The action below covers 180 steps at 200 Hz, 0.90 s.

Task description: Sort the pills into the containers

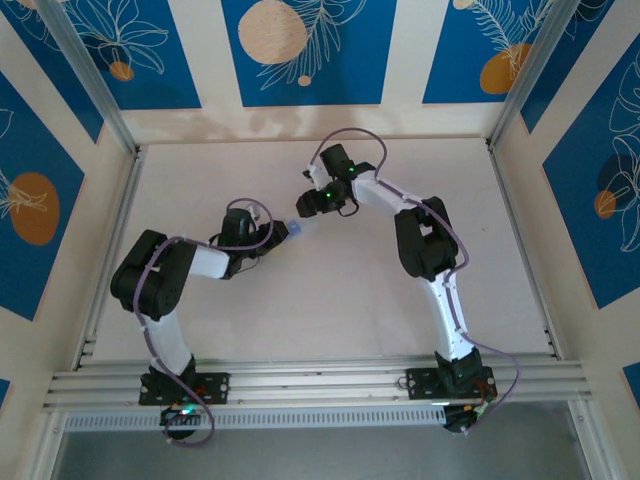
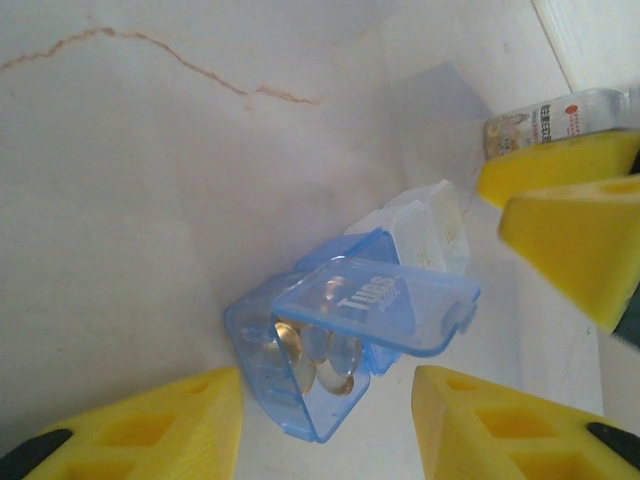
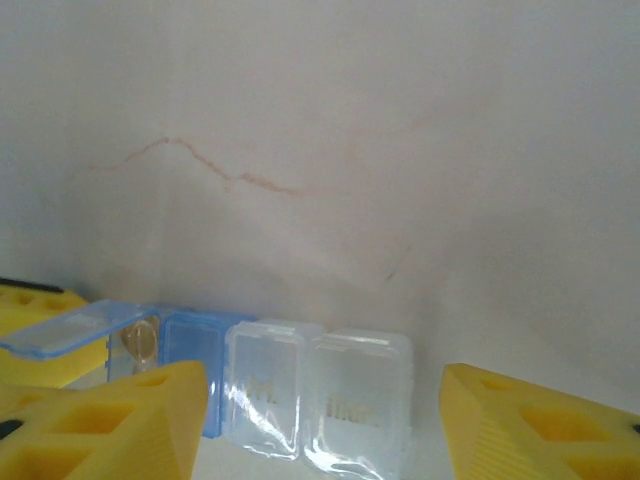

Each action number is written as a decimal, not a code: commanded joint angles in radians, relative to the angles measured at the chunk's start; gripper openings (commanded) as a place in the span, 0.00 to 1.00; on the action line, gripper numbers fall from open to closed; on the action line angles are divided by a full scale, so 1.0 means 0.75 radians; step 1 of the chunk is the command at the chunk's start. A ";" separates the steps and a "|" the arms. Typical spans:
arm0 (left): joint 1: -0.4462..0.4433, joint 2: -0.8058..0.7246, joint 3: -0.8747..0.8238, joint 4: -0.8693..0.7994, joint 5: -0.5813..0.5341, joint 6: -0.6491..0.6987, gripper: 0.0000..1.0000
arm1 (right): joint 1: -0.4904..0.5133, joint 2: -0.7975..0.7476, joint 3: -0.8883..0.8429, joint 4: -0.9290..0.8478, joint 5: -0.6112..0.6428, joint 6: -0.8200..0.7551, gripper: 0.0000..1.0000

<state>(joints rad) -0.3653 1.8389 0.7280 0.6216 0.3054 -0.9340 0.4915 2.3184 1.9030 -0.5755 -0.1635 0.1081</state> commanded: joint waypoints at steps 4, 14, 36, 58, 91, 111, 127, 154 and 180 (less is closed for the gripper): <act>-0.008 0.033 0.028 0.049 -0.004 -0.018 0.48 | 0.019 0.024 0.025 -0.055 -0.127 0.020 0.63; -0.009 0.033 0.035 0.047 -0.002 -0.017 0.48 | 0.022 0.025 0.026 -0.062 -0.135 0.016 0.63; -0.008 0.022 0.049 0.022 -0.008 0.003 0.47 | 0.022 0.028 0.026 -0.070 -0.181 0.024 0.63; -0.009 0.011 0.070 -0.025 -0.017 0.041 0.47 | 0.018 -0.005 0.005 -0.055 -0.216 0.063 0.62; -0.008 0.015 0.099 -0.066 -0.008 0.065 0.47 | 0.023 -0.106 -0.073 0.005 -0.241 0.100 0.62; -0.008 0.011 0.105 -0.090 -0.014 0.075 0.48 | 0.025 -0.139 -0.101 0.008 -0.199 0.102 0.62; -0.009 0.007 0.110 -0.110 -0.014 0.087 0.48 | 0.024 -0.143 -0.118 0.001 -0.149 0.094 0.62; -0.008 -0.015 0.117 -0.170 -0.032 0.129 0.49 | 0.014 -0.174 -0.194 0.043 -0.082 0.101 0.62; -0.008 -0.047 0.147 -0.290 -0.062 0.202 0.52 | -0.008 -0.171 -0.221 0.047 -0.010 0.099 0.63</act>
<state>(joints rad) -0.3653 1.8412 0.8001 0.4950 0.2844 -0.8528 0.4931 2.2158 1.7588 -0.5392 -0.2157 0.1715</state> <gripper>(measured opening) 0.505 0.624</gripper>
